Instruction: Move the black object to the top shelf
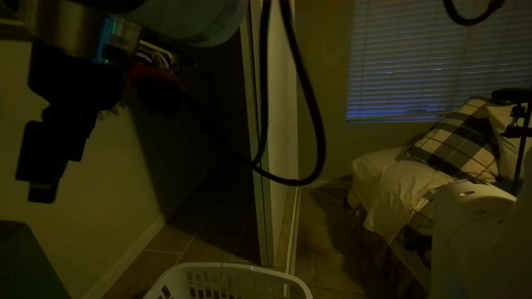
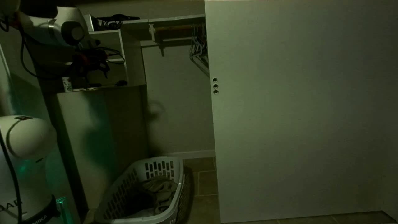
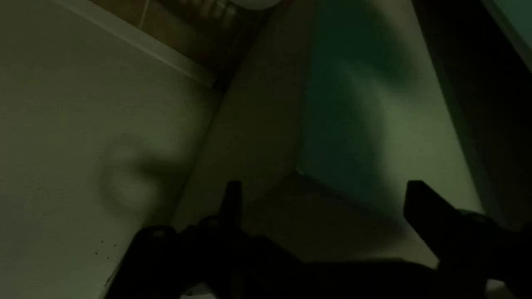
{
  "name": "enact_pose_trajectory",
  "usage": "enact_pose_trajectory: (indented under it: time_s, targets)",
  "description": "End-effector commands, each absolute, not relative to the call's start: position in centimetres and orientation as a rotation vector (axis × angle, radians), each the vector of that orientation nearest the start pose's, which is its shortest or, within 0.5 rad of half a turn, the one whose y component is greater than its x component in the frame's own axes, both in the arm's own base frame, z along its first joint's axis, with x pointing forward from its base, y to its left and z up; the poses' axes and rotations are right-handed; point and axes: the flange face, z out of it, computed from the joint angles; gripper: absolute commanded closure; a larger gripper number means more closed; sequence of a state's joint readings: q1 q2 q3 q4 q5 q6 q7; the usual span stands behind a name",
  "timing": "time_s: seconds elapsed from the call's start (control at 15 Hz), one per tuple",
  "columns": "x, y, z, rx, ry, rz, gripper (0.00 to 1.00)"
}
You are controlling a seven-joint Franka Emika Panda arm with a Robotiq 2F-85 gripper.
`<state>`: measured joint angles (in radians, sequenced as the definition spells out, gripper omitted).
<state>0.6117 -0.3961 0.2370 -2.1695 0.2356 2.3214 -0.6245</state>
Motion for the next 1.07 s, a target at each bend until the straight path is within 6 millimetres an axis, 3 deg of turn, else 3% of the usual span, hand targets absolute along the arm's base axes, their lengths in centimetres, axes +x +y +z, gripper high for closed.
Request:
enact_pose_trajectory:
  time_s: [0.0, 0.47, 0.53, 1.0]
  targets:
    - [33.0, 41.3, 61.3, -2.157, -1.795, -0.767, 0.00]
    - [36.5, 47.3, 62.6, -2.091, -1.779, -0.752, 0.00]
    - [35.2, 45.4, 61.9, -2.122, -1.793, -0.771, 0.00]
    - [35.5, 45.9, 61.8, -2.119, -1.792, -0.769, 0.00]
